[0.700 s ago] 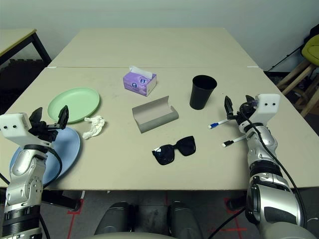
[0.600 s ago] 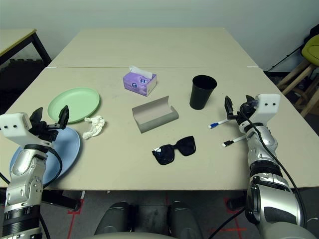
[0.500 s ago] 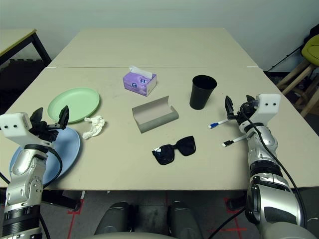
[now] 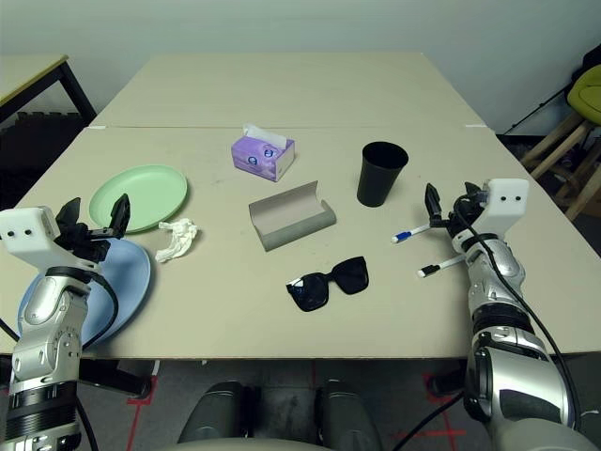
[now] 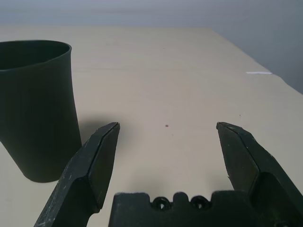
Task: Organize and tidy the items on the table.
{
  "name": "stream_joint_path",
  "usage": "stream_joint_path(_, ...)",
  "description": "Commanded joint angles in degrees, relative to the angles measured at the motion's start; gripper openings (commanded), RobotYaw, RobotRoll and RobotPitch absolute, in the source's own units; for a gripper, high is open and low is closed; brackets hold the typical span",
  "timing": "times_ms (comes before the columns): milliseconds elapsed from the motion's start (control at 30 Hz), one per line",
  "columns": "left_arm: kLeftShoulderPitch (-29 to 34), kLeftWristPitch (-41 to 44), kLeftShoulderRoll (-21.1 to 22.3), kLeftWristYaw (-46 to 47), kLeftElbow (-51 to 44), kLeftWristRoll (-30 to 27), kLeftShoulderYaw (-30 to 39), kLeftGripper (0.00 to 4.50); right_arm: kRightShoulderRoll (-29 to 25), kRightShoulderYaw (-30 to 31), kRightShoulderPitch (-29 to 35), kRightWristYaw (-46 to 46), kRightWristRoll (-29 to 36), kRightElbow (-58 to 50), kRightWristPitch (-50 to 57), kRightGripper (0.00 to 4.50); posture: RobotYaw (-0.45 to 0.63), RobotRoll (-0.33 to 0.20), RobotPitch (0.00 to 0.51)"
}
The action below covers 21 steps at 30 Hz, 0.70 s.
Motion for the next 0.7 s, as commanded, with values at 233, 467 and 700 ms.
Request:
stream_joint_path(233, -0.39, -0.27, 0.71, -1.10, 1.64, 0.29, -0.08, 4.49, -0.49, 1.85, 3.69, 17.25, 4.28, -9.50, 5.16, 4.49, 0.10, 0.000, 0.010)
stream_joint_path(467, -0.79, -0.54, 0.75, -1.61, 2.63, 0.40, -0.27, 4.49, 0.83, 6.67, 13.17, 28.52, 7.25, -26.19, 9.76, 4.49, 0.10, 0.000, 0.013)
stream_joint_path(700, -1.13, -0.88, 1.00, -2.14, 3.28, 0.37, -0.18, 4.49, 0.87, 8.44, 18.45, 36.21, 11.14, -34.01, 12.67, 4.49, 0.10, 0.000, 0.010)
